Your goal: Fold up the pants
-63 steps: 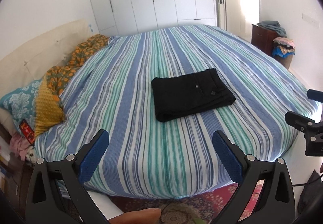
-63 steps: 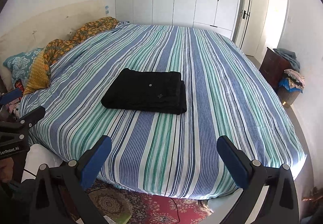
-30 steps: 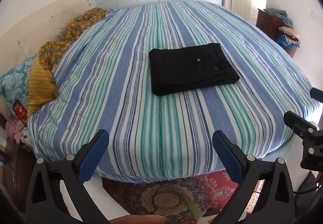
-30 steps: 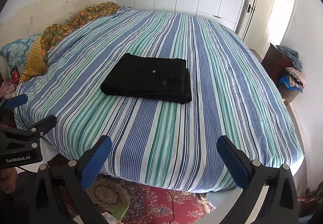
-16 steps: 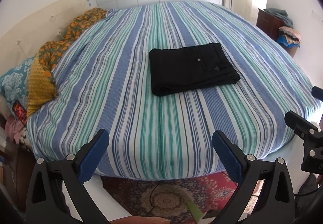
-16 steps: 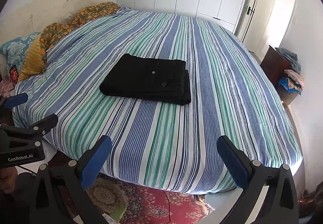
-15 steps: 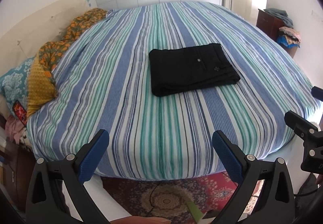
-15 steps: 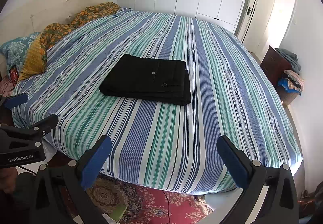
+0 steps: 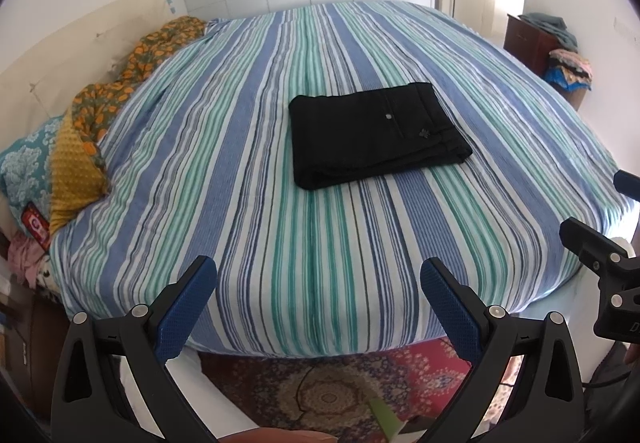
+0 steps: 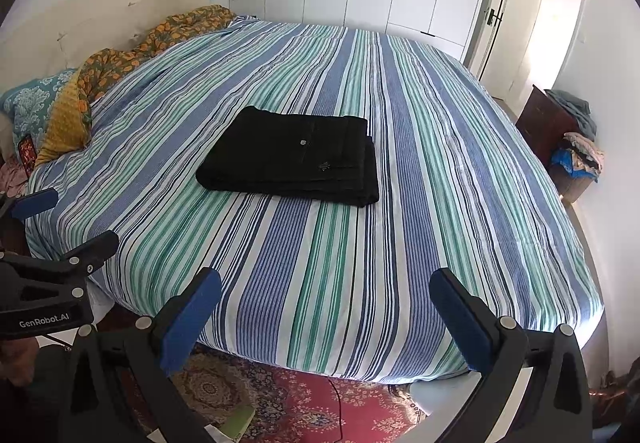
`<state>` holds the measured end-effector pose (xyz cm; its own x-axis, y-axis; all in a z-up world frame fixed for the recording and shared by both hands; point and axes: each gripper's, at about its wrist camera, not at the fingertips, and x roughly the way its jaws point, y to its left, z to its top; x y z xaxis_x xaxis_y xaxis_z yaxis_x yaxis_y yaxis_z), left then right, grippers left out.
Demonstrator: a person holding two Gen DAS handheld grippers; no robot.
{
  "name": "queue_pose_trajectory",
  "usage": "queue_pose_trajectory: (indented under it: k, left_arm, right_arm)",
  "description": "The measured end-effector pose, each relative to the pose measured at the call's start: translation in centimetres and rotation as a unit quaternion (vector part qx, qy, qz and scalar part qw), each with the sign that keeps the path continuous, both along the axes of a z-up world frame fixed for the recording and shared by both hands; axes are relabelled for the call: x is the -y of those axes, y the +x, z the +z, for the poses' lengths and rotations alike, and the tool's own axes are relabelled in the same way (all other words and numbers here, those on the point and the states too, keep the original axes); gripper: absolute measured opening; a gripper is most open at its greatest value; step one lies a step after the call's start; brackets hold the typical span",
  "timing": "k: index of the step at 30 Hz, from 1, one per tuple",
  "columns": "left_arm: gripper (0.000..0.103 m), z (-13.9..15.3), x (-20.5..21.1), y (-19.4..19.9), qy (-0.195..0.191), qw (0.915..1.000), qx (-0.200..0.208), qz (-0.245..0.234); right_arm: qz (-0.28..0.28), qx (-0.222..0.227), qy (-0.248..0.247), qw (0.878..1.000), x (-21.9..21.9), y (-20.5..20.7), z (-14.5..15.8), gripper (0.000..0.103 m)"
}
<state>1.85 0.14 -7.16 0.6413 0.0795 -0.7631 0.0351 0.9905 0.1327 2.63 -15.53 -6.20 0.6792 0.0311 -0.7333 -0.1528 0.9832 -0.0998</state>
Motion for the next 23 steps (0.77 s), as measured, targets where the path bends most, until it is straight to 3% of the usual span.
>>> queue_pose_trajectory:
  k: [23]
  left_arm:
    - [0.102, -0.96, 0.08, 0.2, -0.009, 0.9998, -0.016, -0.005]
  right_arm:
    - [-0.002, -0.012, 0.002, 1.0, 0.02, 0.19, -0.87, 0.103]
